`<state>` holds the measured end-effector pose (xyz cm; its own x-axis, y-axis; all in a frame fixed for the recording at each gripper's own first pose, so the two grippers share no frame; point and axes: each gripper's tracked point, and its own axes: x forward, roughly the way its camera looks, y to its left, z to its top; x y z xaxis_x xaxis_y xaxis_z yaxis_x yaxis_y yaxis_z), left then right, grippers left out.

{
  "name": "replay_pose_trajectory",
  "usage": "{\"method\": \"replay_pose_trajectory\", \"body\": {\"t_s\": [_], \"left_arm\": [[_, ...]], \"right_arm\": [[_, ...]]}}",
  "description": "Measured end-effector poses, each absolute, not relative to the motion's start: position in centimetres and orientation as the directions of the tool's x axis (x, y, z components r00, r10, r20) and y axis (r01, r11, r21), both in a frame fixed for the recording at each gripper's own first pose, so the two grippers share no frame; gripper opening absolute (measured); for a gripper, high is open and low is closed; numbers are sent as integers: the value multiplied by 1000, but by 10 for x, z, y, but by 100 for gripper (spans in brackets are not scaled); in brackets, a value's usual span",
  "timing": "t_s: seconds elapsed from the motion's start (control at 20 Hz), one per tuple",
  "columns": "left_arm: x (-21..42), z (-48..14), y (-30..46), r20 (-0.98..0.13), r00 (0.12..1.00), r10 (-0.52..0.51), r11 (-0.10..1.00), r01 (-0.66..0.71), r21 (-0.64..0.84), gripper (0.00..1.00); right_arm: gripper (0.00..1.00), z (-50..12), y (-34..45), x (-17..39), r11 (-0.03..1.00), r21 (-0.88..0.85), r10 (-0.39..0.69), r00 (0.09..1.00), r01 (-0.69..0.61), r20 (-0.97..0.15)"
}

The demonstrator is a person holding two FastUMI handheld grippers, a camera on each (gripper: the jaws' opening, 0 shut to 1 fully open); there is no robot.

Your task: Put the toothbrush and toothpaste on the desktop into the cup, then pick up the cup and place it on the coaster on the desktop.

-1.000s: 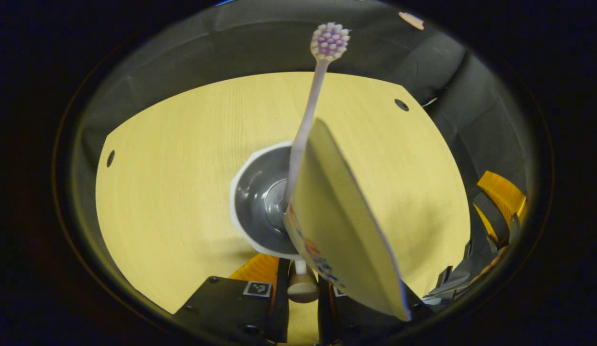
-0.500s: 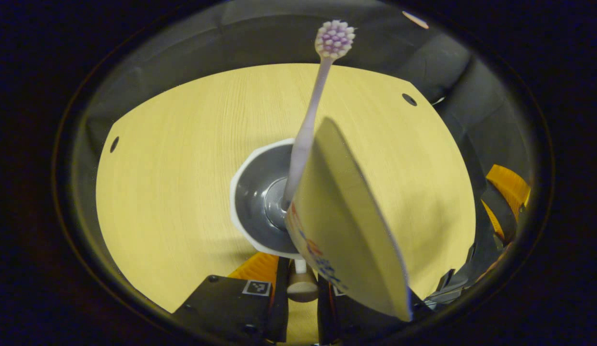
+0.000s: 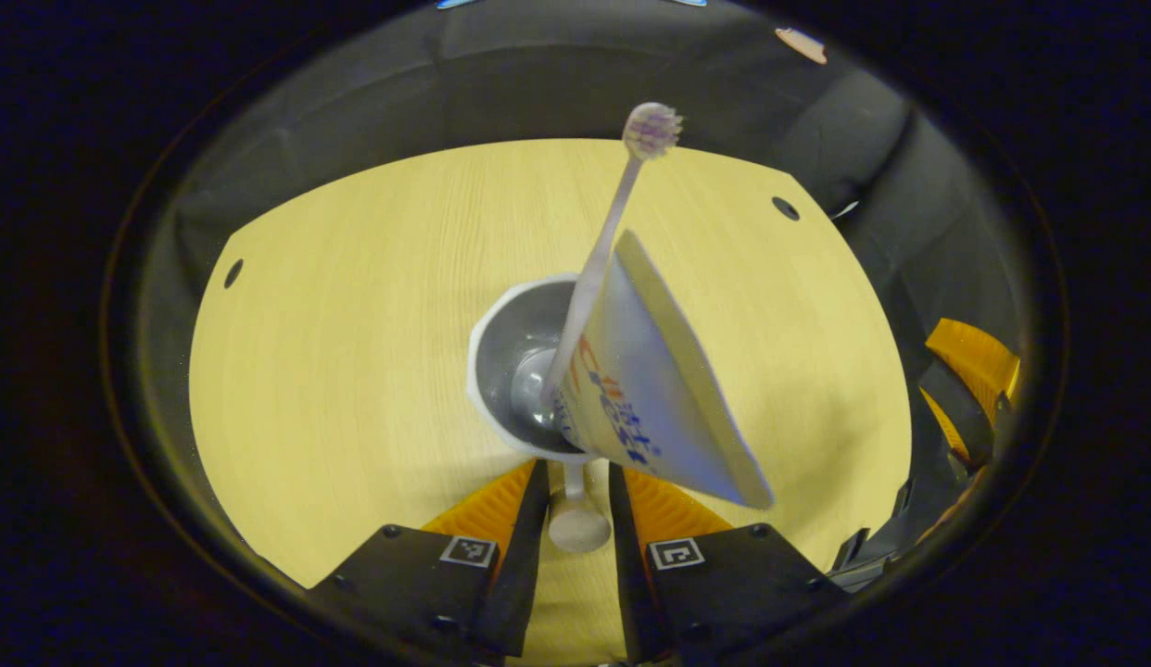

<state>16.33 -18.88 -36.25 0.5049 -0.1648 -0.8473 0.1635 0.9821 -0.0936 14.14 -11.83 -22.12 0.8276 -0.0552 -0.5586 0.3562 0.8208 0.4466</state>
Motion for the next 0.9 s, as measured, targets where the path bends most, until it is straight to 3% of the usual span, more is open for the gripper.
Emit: {"method": "replay_pose_trajectory", "body": {"t_s": [0.4,0.75,0.85,0.9], "left_arm": [[142,-273,-177,-707,672,-219,974,191,-120,46],[122,-139,-122,-424,890,-166,986,149,-73,44],[109,-104,-105,-324,935,-146,989,137,-51,52],[100,-88,-97,-268,954,-137,991,131,-39,50]], "right_arm": [[77,-170,-69,135,899,399,29,885,180,-465],[77,-88,-13,106,972,235,99,946,-25,-308],[77,-64,2,98,980,186,116,961,-69,-251],[77,-51,10,93,982,168,124,968,-88,-219]]}}
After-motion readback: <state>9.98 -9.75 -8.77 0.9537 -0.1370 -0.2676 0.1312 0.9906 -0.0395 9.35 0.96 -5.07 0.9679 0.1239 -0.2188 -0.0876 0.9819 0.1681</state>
